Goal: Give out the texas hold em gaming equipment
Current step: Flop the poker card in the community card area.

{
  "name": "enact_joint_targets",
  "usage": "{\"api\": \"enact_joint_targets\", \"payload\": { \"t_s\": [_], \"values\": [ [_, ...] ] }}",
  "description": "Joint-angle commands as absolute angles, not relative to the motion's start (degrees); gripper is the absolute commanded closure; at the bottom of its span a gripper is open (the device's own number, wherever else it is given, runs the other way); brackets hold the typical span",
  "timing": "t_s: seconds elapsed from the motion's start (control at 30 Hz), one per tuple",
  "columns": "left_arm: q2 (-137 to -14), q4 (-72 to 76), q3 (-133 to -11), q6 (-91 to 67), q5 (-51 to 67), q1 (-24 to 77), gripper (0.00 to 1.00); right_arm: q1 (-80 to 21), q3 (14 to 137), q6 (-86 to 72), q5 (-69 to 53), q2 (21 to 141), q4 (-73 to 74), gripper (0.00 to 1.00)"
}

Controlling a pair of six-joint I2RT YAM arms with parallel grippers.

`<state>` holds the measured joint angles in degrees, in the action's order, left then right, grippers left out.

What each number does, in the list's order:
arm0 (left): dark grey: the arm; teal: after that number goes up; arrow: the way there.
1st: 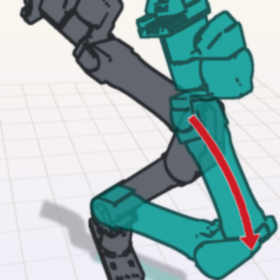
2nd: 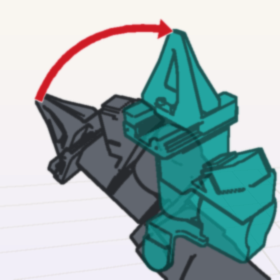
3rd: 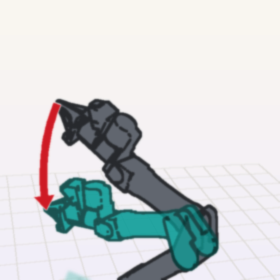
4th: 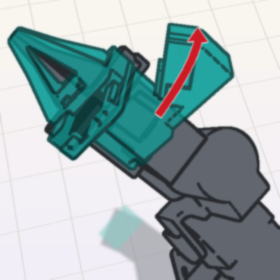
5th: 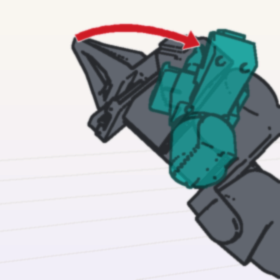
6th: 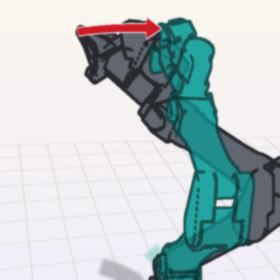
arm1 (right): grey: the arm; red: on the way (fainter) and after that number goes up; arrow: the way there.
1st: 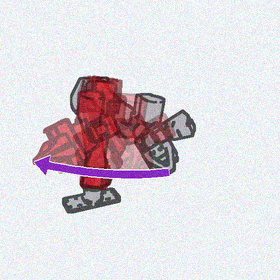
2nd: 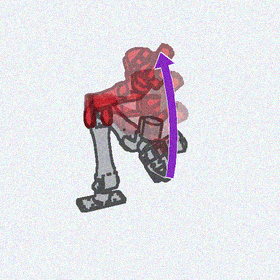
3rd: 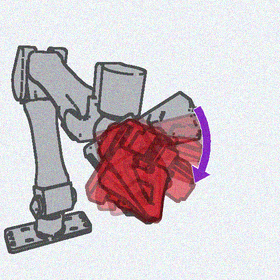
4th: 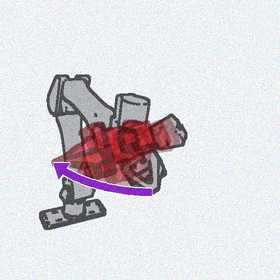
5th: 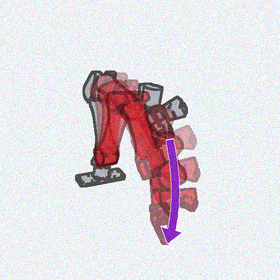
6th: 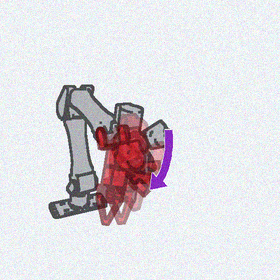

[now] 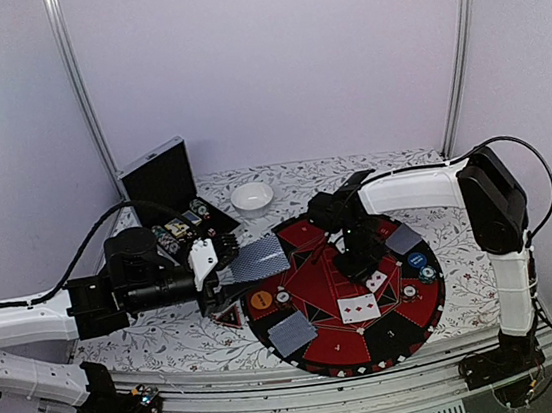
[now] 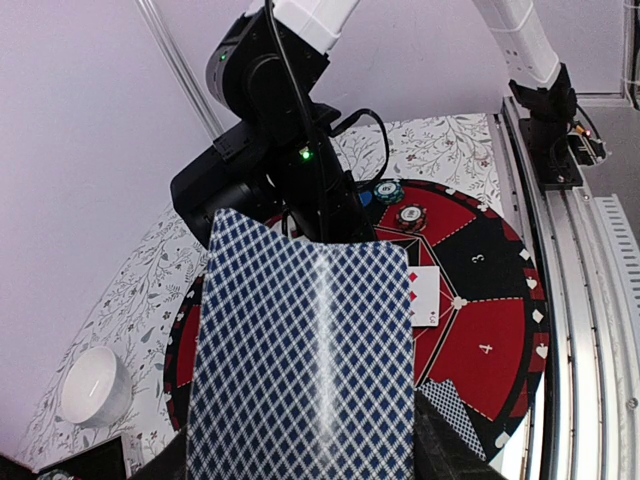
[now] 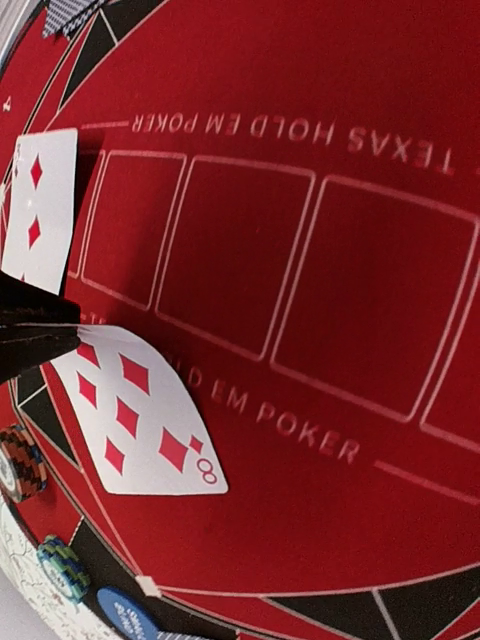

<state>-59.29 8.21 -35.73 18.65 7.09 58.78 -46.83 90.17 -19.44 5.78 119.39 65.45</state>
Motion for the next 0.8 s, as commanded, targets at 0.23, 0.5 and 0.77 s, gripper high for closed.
{"api": "enact_joint_targets", "payload": {
  "t_s": [0.23, 0.5, 0.77],
  "values": [
    [-58.6, 9.47, -37.32, 18.8, 7.76, 59.44, 0.47, -42.3, 85.9, -19.96, -13.45, 119.47, 50.61, 0.98],
    [-58.37, 9.49, -37.31, 18.64, 7.99, 59.5, 0.47, -39.98, 80.91, -23.82, -19.41, 116.91, 44.01, 0.98],
    [-57.94, 9.4, -37.35, 18.71, 7.93, 59.54, 0.47, -38.32, 77.34, -27.08, -21.26, 113.63, 38.45, 0.98]
  ]
}}
